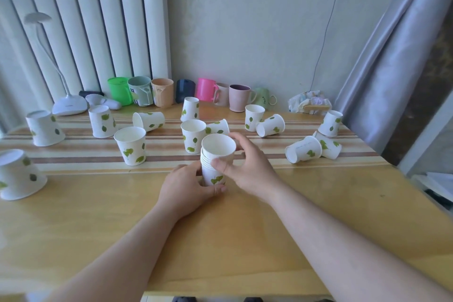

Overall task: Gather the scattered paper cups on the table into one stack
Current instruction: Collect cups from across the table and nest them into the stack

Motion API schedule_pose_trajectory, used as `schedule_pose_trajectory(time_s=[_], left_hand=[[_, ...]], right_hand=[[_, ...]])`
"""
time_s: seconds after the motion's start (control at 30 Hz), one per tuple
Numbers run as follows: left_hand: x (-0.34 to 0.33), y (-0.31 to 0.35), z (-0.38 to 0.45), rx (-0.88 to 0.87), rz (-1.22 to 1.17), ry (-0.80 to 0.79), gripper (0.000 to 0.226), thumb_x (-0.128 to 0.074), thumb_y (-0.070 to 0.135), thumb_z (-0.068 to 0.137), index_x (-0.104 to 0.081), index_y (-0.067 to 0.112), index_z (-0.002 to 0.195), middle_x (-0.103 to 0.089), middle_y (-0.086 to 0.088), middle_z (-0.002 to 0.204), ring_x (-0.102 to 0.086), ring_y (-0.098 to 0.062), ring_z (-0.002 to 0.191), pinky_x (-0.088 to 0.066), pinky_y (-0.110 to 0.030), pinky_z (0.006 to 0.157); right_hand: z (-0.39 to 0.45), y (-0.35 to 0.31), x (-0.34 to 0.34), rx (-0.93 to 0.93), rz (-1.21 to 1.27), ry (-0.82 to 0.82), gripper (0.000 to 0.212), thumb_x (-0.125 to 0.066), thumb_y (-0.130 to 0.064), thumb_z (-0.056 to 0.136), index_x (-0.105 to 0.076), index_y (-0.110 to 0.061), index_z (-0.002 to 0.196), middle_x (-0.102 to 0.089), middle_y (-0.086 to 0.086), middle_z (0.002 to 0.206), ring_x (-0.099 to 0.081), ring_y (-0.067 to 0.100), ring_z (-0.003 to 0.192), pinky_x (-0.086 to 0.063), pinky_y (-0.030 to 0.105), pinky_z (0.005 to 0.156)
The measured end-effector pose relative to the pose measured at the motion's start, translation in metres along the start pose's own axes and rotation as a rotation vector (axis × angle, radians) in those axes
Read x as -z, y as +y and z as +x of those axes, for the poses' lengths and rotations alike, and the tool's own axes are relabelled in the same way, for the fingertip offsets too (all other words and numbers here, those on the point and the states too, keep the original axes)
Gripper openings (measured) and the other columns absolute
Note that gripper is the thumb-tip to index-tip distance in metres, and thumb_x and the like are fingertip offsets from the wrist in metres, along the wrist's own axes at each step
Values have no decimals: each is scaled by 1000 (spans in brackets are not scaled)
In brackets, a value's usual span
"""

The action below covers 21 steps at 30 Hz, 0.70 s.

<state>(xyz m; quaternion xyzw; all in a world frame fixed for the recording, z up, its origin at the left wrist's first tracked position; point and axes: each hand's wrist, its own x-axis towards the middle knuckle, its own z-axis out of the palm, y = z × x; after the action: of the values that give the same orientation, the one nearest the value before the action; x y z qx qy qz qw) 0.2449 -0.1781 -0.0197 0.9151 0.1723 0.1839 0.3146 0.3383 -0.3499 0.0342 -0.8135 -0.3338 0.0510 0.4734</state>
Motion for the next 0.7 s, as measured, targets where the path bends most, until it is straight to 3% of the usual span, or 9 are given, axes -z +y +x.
schedule_pose_trajectory(time_s=[0.07, 0.13, 0.23, 0.3, 0.37, 0.43, 0.5, 0.57, 0.7], left_hand=[[-1, -2, 1, 3, 6, 1, 52, -80, 80, 68, -69, 41, 101, -73, 24, 88, -64, -14, 99, -54, -38, 80], [-2, -3, 2, 5, 8, -3, 54, -80, 80, 67, -69, 41, 102, -72, 26, 90, -63, -14, 100, -55, -39, 81], [-3, -4, 4, -3, 25, -8, 56, -79, 81, 67, -69, 40, 104, -73, 25, 95, -61, -15, 103, -54, -40, 83], [-4, -5, 5, -4, 28, -9, 58, -78, 82, 67, -69, 39, 105, -73, 24, 96, -61, -15, 103, -54, -40, 84], [-4, -5, 5, -4, 36, -8, 60, -77, 83, 66, -69, 39, 106, -70, 26, 94, -60, -16, 103, -52, -40, 83], [-4, -5, 6, -7, 50, -8, 60, -78, 84, 67, -68, 40, 108, -64, 29, 90, -59, -17, 103, -50, -39, 82], [-4, -4, 6, -9, 56, -7, 61, -77, 84, 67, -68, 40, 109, -65, 29, 91, -58, -17, 103, -49, -39, 82], [-4, -3, 6, -10, 54, -6, 61, -77, 84, 68, -68, 40, 110, -68, 27, 94, -58, -17, 104, -51, -40, 84], [-3, -1, 5, -15, 50, -3, 61, -79, 82, 69, -69, 39, 111, -67, 29, 95, -59, -16, 104, -51, -40, 86]], right_hand=[[-8, 17, 10, -7, -20, -34, 86, -81, -76, 67, -46, -57, 143, -58, -20, 136, -48, -12, 129, -44, 22, 103], [-15, 39, 25, -57, -31, 21, 86, -78, -80, 67, -47, -58, 144, -58, -24, 131, -47, -19, 122, -41, 14, 95], [-11, 83, 60, -206, -48, 295, 53, -75, -65, 76, -63, -46, 124, -67, -18, 112, -62, 0, 107, -52, 28, 82], [-3, 111, 89, -327, -105, 504, 30, -73, -48, 84, -63, -40, 111, -69, -15, 100, -69, 16, 96, -50, 32, 73], [3, 133, 115, -433, -105, 652, 24, -71, -40, 88, -58, -37, 109, -72, -8, 102, -67, 23, 86, -45, 33, 66], [9, 147, 130, -539, -24, 721, 31, -69, -45, 89, -53, -34, 114, -68, -2, 111, -61, 22, 82, -40, 31, 60], [20, 153, 133, -606, 76, 734, 39, -66, -49, 86, -55, -33, 120, -63, -1, 114, -58, 26, 90, -40, 33, 63], [34, 153, 130, -615, 138, 715, 50, -63, -54, 84, -61, -31, 128, -66, 0, 117, -59, 31, 103, -45, 37, 76], [48, 148, 117, -655, 35, 647, 63, -61, -73, 76, -67, -35, 126, -66, 2, 121, -58, 38, 116, -54, 47, 94]])
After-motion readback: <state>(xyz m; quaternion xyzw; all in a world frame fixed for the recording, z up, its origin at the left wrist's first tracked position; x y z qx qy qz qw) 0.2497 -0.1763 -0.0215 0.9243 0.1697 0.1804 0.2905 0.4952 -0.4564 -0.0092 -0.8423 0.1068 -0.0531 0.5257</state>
